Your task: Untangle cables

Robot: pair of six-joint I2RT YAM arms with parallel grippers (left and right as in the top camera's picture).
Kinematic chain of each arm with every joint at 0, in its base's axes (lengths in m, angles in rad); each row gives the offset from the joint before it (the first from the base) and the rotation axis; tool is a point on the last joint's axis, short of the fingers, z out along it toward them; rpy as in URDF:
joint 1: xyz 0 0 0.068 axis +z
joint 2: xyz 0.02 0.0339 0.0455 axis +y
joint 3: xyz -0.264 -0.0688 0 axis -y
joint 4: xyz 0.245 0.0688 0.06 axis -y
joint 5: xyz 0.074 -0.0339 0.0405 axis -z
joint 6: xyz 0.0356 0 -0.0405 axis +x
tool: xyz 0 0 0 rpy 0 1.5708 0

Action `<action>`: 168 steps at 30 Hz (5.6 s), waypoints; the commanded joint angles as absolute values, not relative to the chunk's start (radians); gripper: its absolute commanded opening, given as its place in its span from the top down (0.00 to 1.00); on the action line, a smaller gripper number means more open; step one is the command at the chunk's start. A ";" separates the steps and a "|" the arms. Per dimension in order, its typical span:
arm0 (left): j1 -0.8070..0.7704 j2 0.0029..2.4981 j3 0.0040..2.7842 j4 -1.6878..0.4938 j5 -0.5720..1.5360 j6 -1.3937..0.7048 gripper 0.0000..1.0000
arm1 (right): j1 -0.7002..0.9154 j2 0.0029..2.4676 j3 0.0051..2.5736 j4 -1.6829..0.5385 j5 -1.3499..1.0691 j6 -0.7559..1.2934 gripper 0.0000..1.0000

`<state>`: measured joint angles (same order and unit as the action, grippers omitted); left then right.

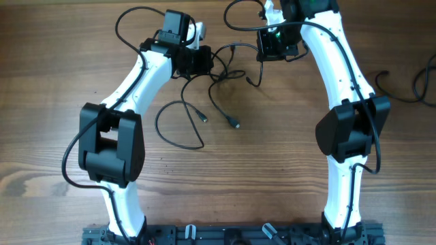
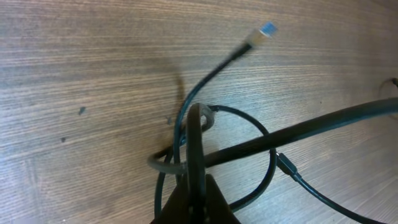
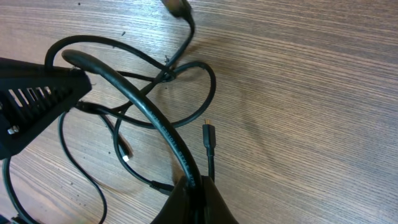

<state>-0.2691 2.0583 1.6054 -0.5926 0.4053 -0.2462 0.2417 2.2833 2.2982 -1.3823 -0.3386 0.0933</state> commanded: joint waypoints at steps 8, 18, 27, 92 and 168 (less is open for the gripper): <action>0.036 1.659 1.661 -0.732 0.339 -0.402 0.96 | 0.166 2.300 2.296 -1.374 -0.325 0.105 0.96; 0.270 1.554 1.661 -0.808 0.338 -0.399 0.96 | 0.023 2.300 2.296 -1.393 -0.194 0.173 0.96; 0.299 1.554 1.661 -0.860 0.212 -0.397 0.96 | -0.131 2.300 2.296 -1.388 0.084 0.407 0.96; -0.428 2.136 1.654 -0.461 0.265 -0.570 0.96 | 0.027 2.300 2.296 -1.374 -0.309 0.094 0.09; -0.071 1.899 1.653 -0.863 0.443 -0.653 0.35 | 0.358 2.159 2.296 -1.196 -0.421 0.086 0.62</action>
